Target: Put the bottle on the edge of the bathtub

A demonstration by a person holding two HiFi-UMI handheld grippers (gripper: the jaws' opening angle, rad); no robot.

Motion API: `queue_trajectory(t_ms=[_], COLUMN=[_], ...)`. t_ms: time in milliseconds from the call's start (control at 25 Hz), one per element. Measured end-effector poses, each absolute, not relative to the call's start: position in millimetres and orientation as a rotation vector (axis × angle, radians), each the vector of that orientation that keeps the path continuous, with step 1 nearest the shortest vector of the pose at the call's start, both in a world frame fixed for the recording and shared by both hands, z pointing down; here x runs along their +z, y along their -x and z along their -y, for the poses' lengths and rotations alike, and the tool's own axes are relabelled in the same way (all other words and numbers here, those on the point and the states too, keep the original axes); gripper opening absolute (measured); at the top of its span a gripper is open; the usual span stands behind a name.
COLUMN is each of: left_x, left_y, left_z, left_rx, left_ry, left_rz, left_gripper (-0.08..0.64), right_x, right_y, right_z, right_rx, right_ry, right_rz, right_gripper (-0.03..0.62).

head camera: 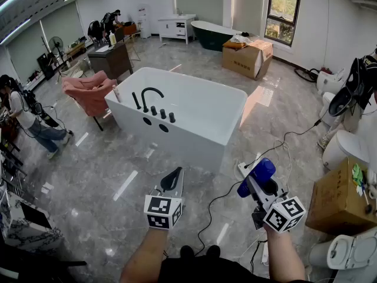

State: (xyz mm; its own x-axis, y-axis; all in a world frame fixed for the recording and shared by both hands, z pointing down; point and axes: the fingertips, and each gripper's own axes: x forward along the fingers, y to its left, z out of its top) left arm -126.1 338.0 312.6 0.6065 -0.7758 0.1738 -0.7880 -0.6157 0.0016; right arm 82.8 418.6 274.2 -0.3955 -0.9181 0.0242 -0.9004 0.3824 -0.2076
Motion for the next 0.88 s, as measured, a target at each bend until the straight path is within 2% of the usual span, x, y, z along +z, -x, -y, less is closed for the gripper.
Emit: queue_trajectory(t_ms=[880], left_x=[318], left_y=[94], left_z=[-370], left_rx=[0.276], left_ry=[-2.732], left_rz=[1.357], left_gripper=[0.009], right_x=[273], right_y=[-123], right_z=[-447], right_rx=[-0.347], right_ry=[1.549], right_rz=[-2.483], right_gripper=[0.155])
